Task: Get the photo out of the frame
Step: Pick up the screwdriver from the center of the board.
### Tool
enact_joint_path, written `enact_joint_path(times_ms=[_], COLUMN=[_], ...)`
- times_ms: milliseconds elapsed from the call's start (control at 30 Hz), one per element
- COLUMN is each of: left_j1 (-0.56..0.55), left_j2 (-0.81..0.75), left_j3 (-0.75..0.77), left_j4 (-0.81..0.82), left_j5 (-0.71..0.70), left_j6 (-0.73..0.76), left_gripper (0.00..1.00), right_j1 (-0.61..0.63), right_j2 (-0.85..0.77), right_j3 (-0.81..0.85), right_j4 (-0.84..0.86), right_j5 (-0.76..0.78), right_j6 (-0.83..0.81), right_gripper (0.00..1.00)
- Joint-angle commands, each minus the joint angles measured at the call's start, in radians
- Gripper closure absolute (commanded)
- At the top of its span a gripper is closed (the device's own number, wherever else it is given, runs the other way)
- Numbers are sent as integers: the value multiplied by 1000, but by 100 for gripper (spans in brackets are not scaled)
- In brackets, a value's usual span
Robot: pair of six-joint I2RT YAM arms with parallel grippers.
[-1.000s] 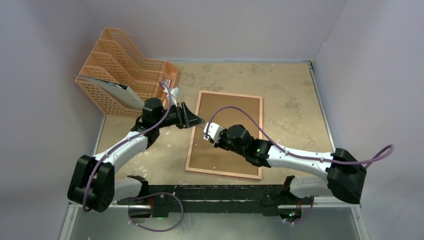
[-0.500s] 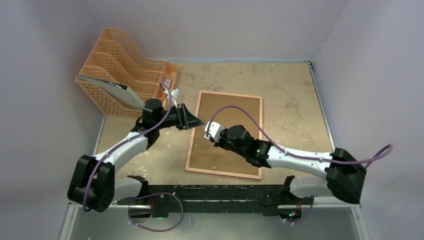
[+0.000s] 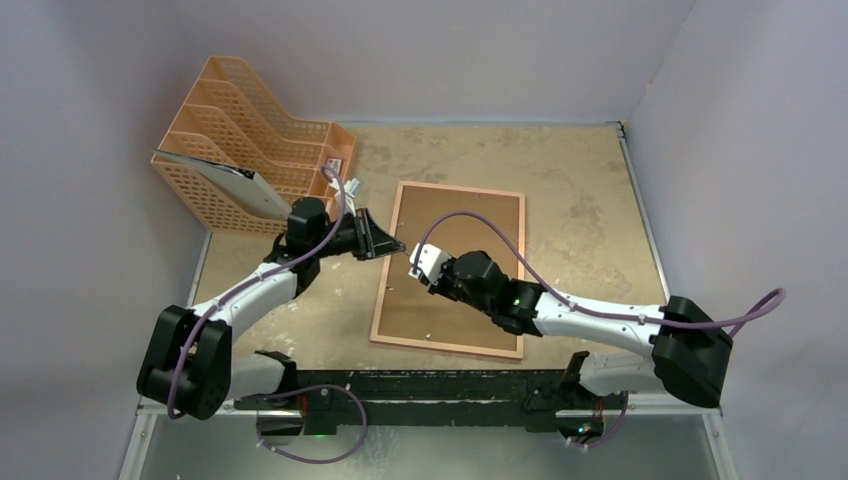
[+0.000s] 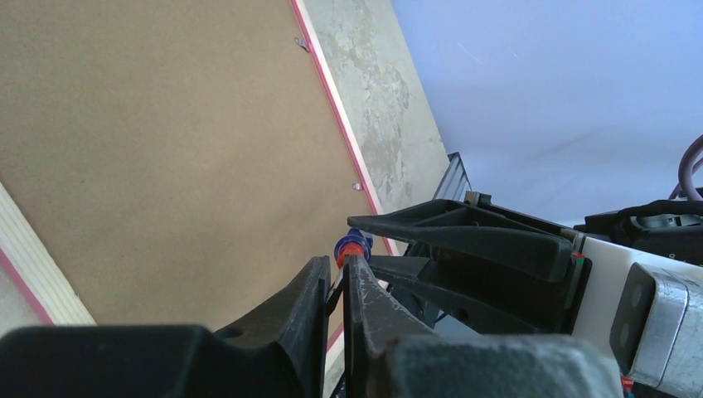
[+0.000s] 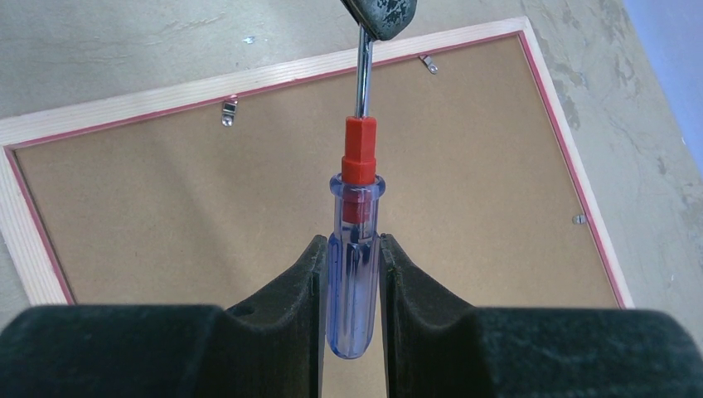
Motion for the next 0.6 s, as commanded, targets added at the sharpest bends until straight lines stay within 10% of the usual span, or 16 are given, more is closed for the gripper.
enact_joint_path(times_ms=[0,300,567], left_j1=[6,6,6], left_j2=[4,-21,-77], left_j3=[-10,-38,-59], left_j4=[39,47,74], left_j5=[5,-21,-51], left_j6=[2,10,16], left_gripper=[91,100,100], right_j1=[4,4,5], right_j2=[-7,-27,-121], right_j3=[-6,-17,-63], right_j4=[46,81,164], right_j5=[17,43,-5], right_j6=[4,42,118], right_gripper=[100,100,58])
